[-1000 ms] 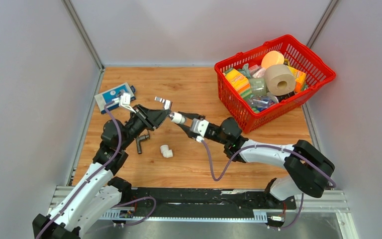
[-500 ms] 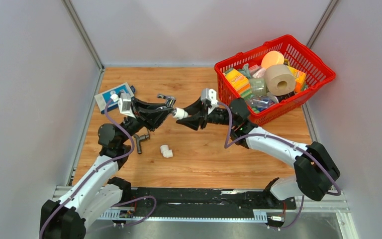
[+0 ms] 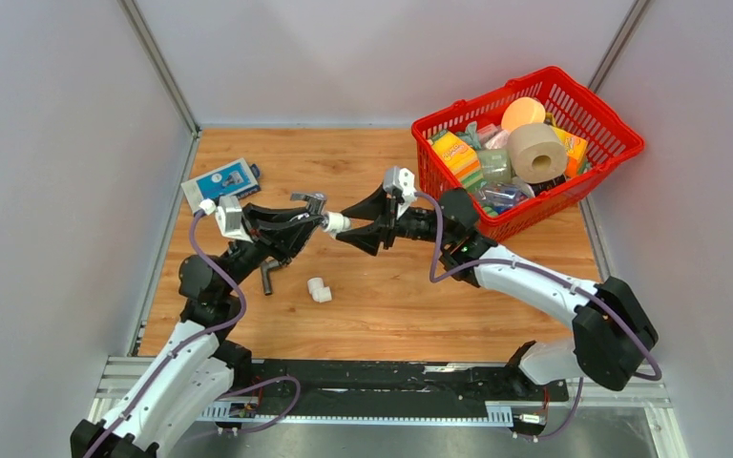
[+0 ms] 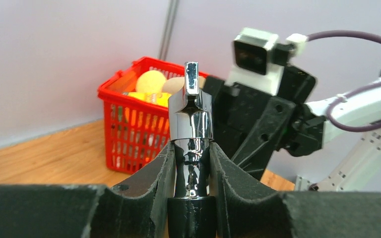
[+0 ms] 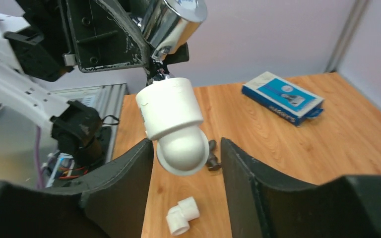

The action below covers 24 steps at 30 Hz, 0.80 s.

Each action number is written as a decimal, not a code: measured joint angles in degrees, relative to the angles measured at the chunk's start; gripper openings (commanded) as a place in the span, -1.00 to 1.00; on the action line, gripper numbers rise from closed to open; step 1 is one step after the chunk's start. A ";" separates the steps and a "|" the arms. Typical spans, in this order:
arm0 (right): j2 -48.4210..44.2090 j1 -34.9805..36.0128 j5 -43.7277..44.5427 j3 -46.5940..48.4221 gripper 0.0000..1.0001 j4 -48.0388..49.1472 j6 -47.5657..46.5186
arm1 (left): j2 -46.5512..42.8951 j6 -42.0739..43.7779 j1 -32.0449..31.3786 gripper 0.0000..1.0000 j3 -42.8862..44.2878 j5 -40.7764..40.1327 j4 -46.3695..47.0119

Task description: Install the water faucets

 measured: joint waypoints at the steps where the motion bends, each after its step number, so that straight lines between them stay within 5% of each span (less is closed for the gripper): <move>1: -1.22 -0.02 2.60 -0.61 0.27 -0.66 -1.38 | -0.74 0.35 -0.09 -1.00 0.00 -1.40 -1.81; 11: -7.93 1.29 14.88 -4.72 0.37 -0.63 -15.10 | -1.75 -2.69 -0.07 -1.00 0.68 -12.24 -17.00; 24: -8.13 5.09 22.21 -5.99 0.39 -2.36 -28.06 | -2.38 -5.75 -0.07 -1.00 2.60 -17.46 -23.87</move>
